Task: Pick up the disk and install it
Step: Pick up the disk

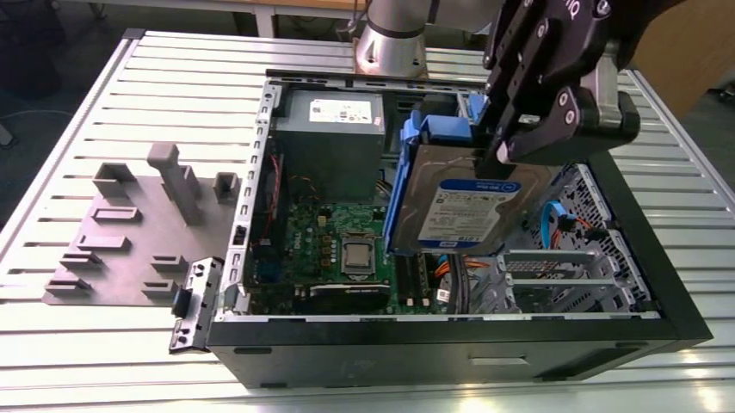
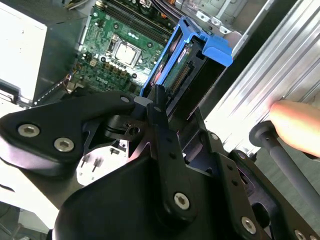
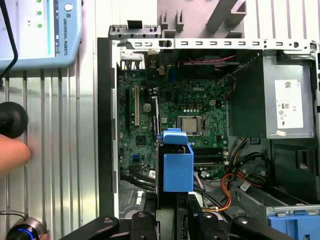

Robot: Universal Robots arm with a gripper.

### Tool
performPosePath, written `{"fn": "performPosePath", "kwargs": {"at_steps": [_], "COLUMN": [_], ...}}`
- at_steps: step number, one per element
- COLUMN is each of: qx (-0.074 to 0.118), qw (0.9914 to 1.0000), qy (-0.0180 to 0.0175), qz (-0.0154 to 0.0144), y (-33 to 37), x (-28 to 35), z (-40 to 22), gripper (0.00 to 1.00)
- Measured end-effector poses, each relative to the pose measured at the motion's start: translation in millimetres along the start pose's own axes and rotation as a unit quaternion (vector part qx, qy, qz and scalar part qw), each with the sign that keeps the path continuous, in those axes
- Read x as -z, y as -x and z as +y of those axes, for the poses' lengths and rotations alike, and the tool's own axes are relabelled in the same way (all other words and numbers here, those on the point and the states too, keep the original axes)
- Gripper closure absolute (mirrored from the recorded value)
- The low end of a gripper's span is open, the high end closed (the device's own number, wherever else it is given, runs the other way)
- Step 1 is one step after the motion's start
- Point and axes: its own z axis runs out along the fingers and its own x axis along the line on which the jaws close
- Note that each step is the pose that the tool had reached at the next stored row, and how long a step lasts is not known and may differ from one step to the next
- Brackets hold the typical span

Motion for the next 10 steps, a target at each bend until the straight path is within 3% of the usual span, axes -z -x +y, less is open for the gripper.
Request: {"fn": "performPosePath", "kwargs": {"at_steps": [6, 10], "qx": [0.0, 0.0], "qw": [1.0, 1.0], "qy": [0.0, 0.0], "qz": [0.0, 0.0], "y": [-8.9, -10.3], "x": [-2.6, -3.4], "z": [-0.6, -0.7], "gripper": [0.65, 0.65]}}
